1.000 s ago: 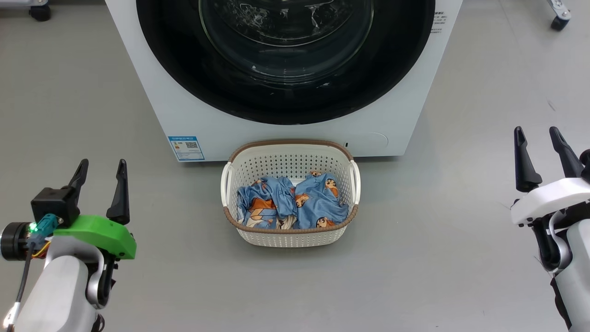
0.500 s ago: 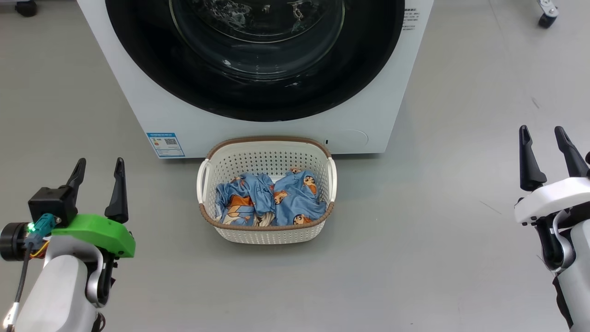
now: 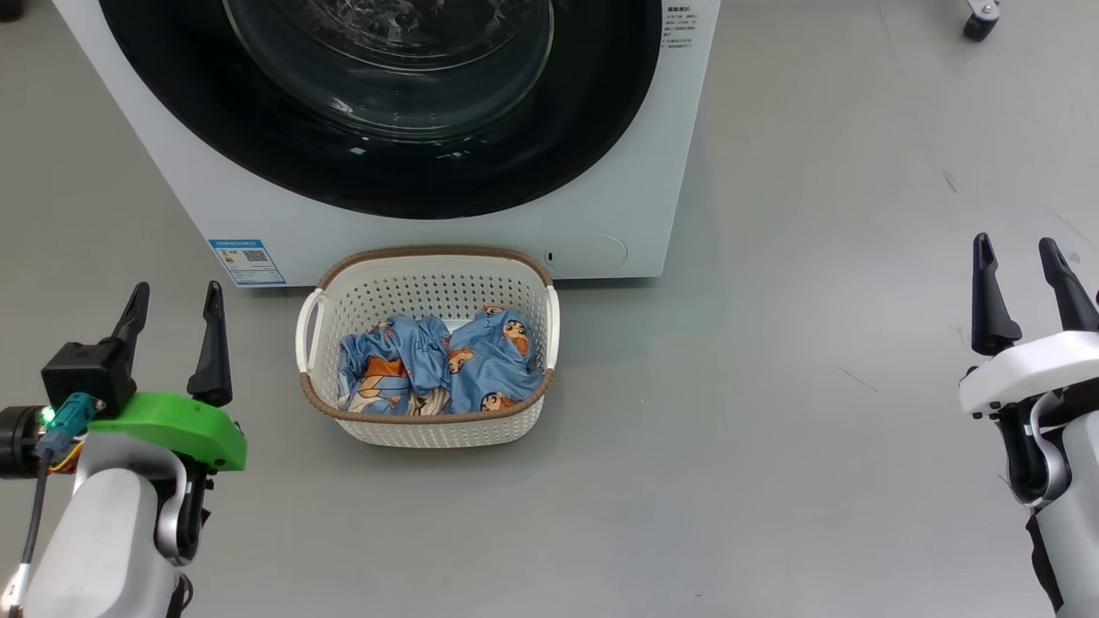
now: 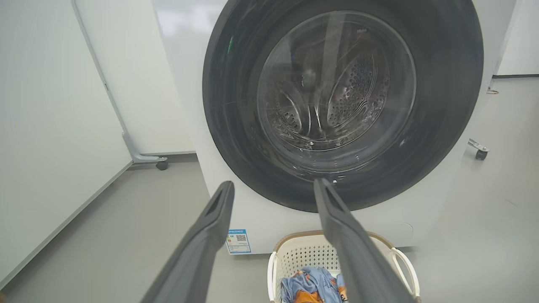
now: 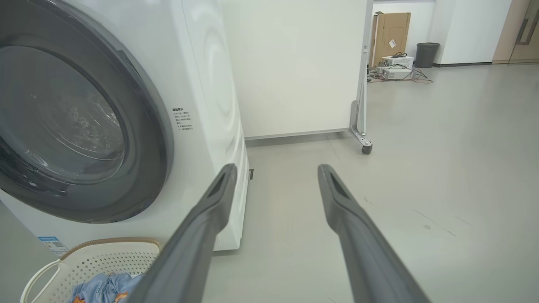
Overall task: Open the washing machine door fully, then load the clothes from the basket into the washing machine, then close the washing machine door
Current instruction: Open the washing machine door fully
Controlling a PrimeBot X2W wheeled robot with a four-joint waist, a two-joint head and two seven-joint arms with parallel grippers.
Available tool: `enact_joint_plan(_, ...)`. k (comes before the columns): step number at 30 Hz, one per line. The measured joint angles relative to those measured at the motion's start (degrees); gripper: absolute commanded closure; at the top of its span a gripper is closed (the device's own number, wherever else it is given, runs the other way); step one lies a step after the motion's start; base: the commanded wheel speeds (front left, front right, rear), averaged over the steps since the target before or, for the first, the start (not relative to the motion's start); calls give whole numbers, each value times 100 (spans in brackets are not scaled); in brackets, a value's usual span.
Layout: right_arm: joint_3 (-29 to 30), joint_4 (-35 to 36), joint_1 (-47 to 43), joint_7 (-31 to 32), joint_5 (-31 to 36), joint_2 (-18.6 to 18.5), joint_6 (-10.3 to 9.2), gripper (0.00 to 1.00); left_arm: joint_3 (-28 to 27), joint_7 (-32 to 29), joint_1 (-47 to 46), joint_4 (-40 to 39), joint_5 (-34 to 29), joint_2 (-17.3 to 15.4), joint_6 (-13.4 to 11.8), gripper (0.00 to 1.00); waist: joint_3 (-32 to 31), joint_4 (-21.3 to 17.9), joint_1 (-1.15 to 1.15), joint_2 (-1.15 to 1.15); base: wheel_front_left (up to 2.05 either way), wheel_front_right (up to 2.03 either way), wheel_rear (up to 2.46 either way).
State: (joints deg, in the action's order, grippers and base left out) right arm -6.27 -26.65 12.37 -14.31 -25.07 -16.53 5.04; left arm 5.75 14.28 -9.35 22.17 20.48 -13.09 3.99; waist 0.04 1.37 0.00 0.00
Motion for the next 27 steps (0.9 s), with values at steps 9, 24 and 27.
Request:
enact_joint_plan(9,66,83,-1,0,8,36,22,0,15,0,1,-177,-180,-19,57,0,96,26,0,0,56,56,-111)
enact_joint_plan(24,207,168,-1,0,83,46,45,0,-10,0,9,-354,-341,0,154,0,167,43,0,0,27,27,-54)
enact_joint_plan(27,223,182,-1,0,98,62,45,0,-16,0,12,-357,-342,7,155,0,167,47,0,0,7,7,-14)
